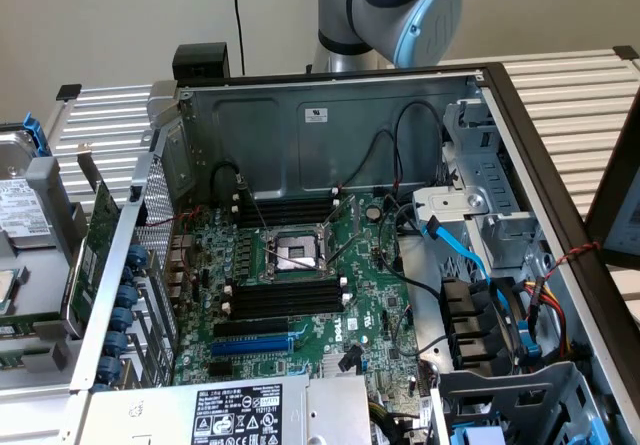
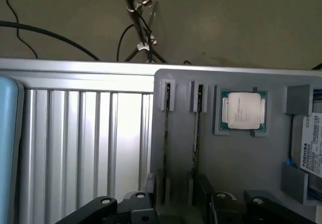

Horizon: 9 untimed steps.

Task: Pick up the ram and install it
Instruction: 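Pick up the ram and move it above insertion slot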

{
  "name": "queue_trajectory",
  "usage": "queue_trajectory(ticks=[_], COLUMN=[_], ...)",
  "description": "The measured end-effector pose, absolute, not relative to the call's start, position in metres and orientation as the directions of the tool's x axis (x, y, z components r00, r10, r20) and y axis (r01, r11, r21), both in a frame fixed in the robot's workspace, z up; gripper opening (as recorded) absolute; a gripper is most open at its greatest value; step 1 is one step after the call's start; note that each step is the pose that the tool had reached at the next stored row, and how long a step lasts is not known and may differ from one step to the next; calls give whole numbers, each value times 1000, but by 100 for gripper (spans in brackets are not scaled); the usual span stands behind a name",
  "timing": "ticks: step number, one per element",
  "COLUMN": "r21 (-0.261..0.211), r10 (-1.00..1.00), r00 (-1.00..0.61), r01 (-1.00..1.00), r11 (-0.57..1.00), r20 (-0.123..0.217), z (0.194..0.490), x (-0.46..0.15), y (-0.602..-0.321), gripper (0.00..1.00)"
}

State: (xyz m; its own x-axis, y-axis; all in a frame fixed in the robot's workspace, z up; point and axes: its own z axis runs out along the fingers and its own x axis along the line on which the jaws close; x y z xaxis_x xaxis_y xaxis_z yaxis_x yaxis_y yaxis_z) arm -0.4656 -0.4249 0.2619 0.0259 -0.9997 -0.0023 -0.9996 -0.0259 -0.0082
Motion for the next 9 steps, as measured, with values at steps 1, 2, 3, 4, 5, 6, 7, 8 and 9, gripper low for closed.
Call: queue_trajectory(ticks=[1,2,3,4,5,6,7,8,9], r21=[-9,-9,-9,-9,-9,-9,-9,-9,-9], r10=[-1000,-1000,-1000,-1000,-1000,-1000,-1000,-1000,-1000], r00=[26,25,25,25,25,25,24,24,24], r01=[-1000,-1000,-1000,-1000,-1000,-1000,-1000,-1000,-1000], r11=[-26,-25,-25,-25,-25,-25,-24,-24,-24], r20=[-2,-2,-3,-3,-3,-3,-3,-3,-3], z=[260,258,256,254,253,251,249,247,245], x=[-466,-466,-466,-466,-465,-465,-464,-463,-462], y=[-426,-427,-429,-430,-431,-431,-432,-432,-432], gripper=[44,44,44,44,44,44,44,44,44])
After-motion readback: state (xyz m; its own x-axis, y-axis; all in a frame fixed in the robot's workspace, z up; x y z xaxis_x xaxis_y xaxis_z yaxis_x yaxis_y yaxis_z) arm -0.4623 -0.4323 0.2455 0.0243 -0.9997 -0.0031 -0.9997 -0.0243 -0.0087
